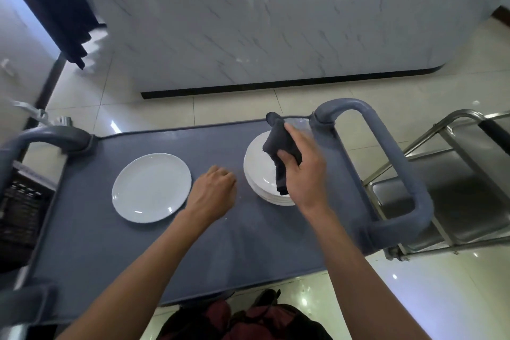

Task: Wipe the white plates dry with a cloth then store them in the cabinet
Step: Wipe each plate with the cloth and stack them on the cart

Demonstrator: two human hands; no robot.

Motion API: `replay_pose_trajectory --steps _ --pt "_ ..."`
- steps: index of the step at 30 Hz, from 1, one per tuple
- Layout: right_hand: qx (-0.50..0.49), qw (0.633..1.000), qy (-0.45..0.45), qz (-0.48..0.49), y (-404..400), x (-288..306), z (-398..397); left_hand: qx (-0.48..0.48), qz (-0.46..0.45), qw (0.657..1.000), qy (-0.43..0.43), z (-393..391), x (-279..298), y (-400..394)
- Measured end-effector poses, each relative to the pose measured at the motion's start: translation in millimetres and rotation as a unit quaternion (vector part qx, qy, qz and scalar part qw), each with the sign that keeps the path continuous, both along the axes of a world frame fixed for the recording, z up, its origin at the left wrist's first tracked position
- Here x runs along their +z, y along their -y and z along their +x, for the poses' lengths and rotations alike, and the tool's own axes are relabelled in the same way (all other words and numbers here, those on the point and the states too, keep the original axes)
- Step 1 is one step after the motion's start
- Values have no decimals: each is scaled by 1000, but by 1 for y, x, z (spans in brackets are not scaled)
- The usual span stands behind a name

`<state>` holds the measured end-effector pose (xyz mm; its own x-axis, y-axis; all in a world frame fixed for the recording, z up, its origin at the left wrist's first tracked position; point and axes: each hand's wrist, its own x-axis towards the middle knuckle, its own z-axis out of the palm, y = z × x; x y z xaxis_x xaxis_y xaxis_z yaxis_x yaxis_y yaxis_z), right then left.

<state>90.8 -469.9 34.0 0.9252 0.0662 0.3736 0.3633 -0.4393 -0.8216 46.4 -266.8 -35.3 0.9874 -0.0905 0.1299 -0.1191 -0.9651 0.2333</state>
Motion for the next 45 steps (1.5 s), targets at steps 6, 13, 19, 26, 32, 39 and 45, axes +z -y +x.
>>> replay_pose_trajectory --steps 6,13,19,26,32,39,45 --pt "55 998 -16 -20 -72 -9 -7 62 7 998 -25 -21 -3 -71" --pt "124 990 -59 -43 -156 -39 -15 162 -49 983 -72 -53 -18 -150" --pt "166 980 -89 -61 -222 -67 -17 321 -176 927 -83 -80 -40 -218" --pt "197 959 -92 -182 -281 -122 -25 375 -277 876 -127 -85 -56 -253" --pt "185 937 -67 -287 -303 -149 -44 386 -340 847 -135 -76 -67 -261" --pt "196 910 -83 -356 -295 -167 -55 404 -442 783 -167 -67 -70 -263" --pt "191 918 -94 -333 -286 -166 -52 395 -526 738 -148 -66 -69 -256"
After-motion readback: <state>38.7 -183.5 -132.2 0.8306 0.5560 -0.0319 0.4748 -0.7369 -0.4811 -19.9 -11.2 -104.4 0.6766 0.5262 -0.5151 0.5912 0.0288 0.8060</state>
